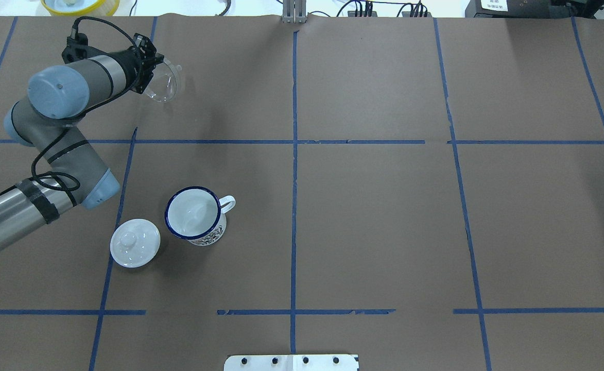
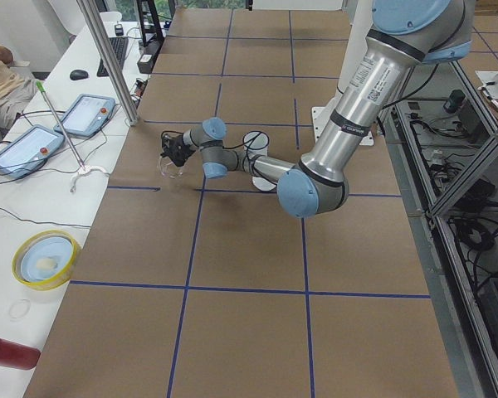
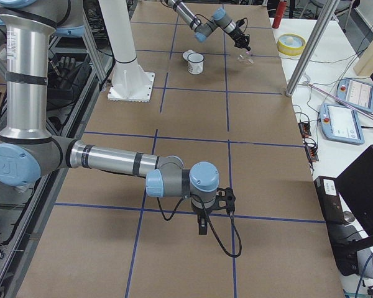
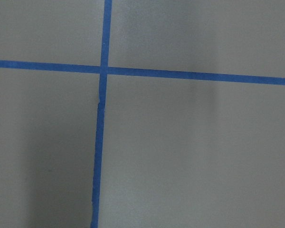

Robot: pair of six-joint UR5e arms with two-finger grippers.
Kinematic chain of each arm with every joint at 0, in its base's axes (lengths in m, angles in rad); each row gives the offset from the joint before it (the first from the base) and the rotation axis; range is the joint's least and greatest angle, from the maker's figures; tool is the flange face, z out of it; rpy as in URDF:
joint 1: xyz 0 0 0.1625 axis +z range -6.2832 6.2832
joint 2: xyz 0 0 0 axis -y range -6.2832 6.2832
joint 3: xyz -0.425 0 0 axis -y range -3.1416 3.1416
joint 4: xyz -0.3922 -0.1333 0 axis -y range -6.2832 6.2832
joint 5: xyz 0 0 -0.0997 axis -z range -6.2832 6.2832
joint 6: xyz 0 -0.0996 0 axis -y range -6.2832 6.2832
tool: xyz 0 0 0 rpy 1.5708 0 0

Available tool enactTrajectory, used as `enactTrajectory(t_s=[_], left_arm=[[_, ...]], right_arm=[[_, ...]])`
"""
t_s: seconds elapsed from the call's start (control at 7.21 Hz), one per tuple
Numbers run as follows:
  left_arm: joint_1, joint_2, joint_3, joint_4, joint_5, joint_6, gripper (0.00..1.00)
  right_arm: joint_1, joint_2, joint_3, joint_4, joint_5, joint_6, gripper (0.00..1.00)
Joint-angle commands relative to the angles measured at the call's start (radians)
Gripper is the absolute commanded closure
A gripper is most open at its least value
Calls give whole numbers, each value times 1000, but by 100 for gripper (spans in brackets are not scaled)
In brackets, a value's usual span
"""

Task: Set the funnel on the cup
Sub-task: 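Grasp the clear glass funnel with the left gripper and lift it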

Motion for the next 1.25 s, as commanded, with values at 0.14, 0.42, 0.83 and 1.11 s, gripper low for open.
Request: enactTrajectory(t_s=[0.14,0.42,0.83,1.11], left_arm=[[-73,0,-206,78,-153,8,100],[-116,21,-510,392,-299,25,100],[-112,17,-876,993,-413,249,100],[-10,-71,-963,1408,-453,400,100]], right_arm=[[0,0,2,0,0,0,0],[0,0,0,0,0,0,0],[0,0,0,0,0,0,0],[0,0,2,0,0,0,0]])
